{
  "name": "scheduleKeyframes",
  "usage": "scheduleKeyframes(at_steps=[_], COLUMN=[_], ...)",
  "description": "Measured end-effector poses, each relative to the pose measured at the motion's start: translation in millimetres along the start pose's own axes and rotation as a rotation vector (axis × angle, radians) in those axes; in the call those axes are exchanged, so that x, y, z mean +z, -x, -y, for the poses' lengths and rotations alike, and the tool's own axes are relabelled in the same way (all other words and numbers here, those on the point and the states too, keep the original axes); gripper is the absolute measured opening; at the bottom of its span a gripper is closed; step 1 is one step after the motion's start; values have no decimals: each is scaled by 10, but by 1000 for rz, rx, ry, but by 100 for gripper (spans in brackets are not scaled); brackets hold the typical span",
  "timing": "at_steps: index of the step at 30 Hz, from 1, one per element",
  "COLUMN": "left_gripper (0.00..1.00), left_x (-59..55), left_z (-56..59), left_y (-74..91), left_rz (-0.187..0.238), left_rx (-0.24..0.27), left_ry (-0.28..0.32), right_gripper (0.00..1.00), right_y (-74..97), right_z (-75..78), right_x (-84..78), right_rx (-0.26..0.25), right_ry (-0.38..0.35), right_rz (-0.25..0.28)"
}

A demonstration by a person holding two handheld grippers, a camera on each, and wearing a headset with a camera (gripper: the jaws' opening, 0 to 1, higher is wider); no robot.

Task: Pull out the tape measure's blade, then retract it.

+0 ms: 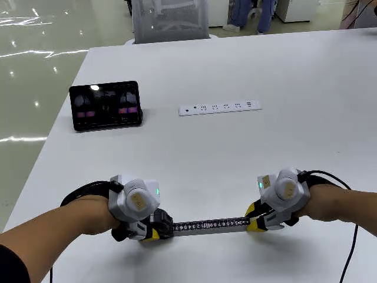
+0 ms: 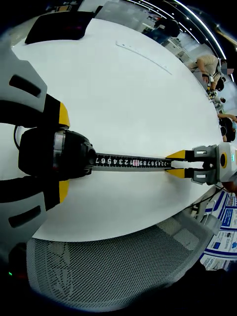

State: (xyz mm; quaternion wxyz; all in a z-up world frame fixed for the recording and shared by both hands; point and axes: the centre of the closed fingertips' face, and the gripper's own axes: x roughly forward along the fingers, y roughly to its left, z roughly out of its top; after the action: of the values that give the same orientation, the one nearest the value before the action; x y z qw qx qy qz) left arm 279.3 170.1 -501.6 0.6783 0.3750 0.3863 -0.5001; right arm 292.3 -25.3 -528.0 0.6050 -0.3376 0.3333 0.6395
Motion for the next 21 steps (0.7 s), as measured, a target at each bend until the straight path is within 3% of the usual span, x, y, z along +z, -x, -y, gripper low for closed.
scheduleKeyframes(at_steps=[21], left_gripper=[32], left_x=[4], left_z=[-8], left_y=[12], left_rz=[8], left_rx=[3], left_ry=[2], right_gripper=[10], right_y=[82], right_z=[15], right_x=[-126], right_rx=[3], right_ry=[-21], right_rz=[-11])
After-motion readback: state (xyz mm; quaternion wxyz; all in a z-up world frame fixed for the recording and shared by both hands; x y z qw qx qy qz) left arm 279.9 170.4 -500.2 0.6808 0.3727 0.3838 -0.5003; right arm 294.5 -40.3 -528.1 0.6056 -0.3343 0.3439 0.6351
